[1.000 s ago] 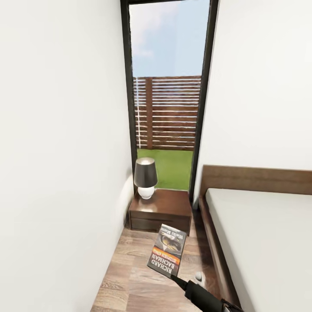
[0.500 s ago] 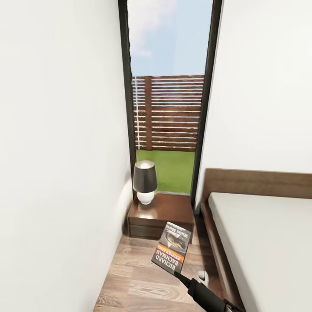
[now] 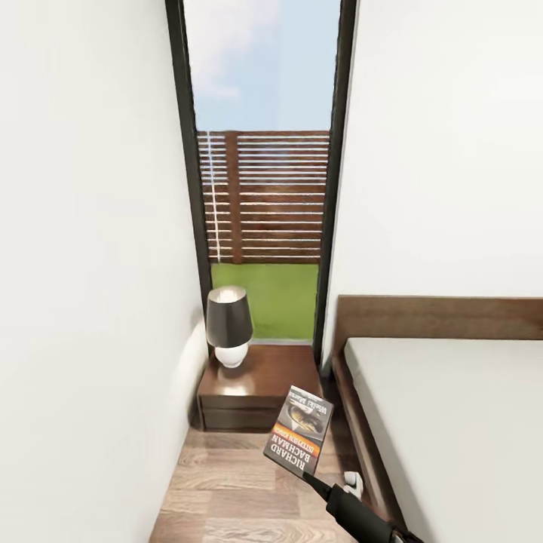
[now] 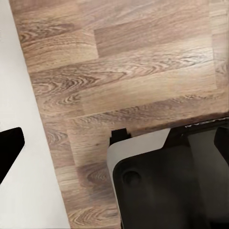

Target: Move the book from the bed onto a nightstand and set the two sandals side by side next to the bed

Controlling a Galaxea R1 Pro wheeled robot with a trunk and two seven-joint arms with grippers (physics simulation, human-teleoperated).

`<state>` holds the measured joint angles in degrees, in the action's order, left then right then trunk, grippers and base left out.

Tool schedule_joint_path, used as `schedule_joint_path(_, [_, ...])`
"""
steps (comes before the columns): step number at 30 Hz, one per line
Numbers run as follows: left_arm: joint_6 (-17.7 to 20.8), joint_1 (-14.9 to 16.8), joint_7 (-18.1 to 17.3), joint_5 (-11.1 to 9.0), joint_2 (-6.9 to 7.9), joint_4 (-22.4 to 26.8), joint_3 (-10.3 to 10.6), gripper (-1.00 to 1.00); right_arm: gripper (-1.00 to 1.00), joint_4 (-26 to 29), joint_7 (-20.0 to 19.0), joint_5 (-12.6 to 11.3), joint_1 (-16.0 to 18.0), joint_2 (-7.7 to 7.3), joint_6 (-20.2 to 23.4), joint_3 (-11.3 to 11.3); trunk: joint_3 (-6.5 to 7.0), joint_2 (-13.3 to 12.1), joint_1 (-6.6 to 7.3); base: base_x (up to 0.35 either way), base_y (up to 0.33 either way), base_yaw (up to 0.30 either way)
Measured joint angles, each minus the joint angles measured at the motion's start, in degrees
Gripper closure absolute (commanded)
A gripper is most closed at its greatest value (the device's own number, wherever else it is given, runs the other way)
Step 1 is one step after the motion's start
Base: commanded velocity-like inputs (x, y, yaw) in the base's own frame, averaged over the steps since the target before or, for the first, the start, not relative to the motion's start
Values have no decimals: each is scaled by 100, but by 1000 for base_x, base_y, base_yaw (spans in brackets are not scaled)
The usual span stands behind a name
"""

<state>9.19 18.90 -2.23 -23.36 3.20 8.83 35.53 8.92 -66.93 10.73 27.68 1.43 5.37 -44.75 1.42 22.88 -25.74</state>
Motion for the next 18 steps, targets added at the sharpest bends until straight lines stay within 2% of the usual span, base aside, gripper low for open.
schedule_joint_path(18, [-46, 0, 1, -10, 0, 0, -4, -100, 100, -3, -7, 0, 0, 7, -11, 0, 0, 0, 0, 319, -4, -9])
